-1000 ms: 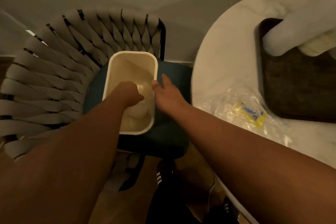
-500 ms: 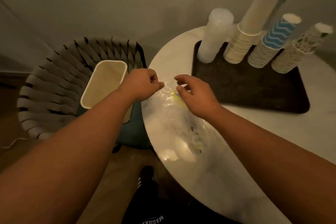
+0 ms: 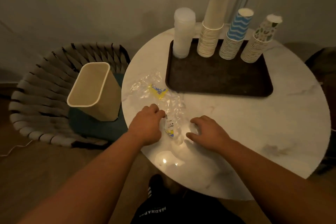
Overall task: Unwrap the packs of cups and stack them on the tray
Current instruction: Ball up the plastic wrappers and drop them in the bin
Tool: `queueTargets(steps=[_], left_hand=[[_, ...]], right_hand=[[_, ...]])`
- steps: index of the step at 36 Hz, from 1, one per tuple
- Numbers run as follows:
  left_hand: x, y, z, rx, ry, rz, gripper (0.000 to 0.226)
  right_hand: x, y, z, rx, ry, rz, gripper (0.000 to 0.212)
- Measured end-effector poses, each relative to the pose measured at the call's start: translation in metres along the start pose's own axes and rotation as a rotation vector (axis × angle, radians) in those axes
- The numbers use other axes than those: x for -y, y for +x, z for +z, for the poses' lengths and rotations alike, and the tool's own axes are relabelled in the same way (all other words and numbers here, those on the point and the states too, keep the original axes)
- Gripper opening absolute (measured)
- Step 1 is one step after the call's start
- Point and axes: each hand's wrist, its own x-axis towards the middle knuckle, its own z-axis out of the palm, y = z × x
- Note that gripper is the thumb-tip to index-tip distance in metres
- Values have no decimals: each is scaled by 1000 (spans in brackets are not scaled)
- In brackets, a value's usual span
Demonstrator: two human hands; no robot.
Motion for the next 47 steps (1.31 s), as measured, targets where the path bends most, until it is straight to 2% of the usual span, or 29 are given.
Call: queueTargets(steps=[3, 7, 9, 10, 13, 15, 20, 25, 27, 30, 34, 37, 40, 42, 43, 45, 47], left_hand=[[7, 5, 11, -74, 238, 140, 53], [26, 20, 24, -291, 312, 305, 17], [32, 27, 24, -366, 291, 417, 8], [32, 30, 22, -390, 269, 461, 14], [32, 38, 14, -368, 134, 511, 34], [39, 42, 10, -311, 66, 488, 42], [68, 54, 3, -118, 92, 352, 82], [72, 60, 3, -41, 185, 336, 98], [67, 64, 8, -75, 223, 354, 90], [53, 71, 11, -166, 227, 373, 65], [29, 81, 8, -203, 298, 395, 46], [5, 82, 2, -335, 215, 423, 26], [-29, 82, -12, -363, -19, 358, 33], [-57, 85, -28, -258, -262, 253, 25], [-71, 88, -35, -161, -356, 196, 21], [-95, 94, -46, 14, -423, 171, 16], [-115, 101, -50, 145, -443, 197, 12]], right_hand=[[12, 1, 16, -11, 40, -24, 70], [24, 4, 26, -29, 41, -65, 94], [30, 9, 30, -81, 42, -61, 93], [33, 11, 31, -121, 45, -66, 84], [37, 18, 33, -236, 43, -95, 32], [36, 17, 29, -274, 65, -63, 18], [25, 5, 6, -375, 175, 44, 17], [-5, -7, -11, -417, 188, 120, 23], [-19, -9, -16, -427, 200, 150, 24], [-37, -11, -24, -424, 244, 140, 21], [-59, -12, -38, -375, 404, 166, 12], [-75, -14, -53, -419, 652, 203, 13], [-93, -17, -76, -452, 1004, 365, 17], [-110, -19, -91, -404, 1078, 487, 15], [-120, -21, -97, -394, 1020, 516, 13], [-137, -25, -105, -509, 805, 530, 15], [-145, -35, -113, -652, 649, 403, 47]])
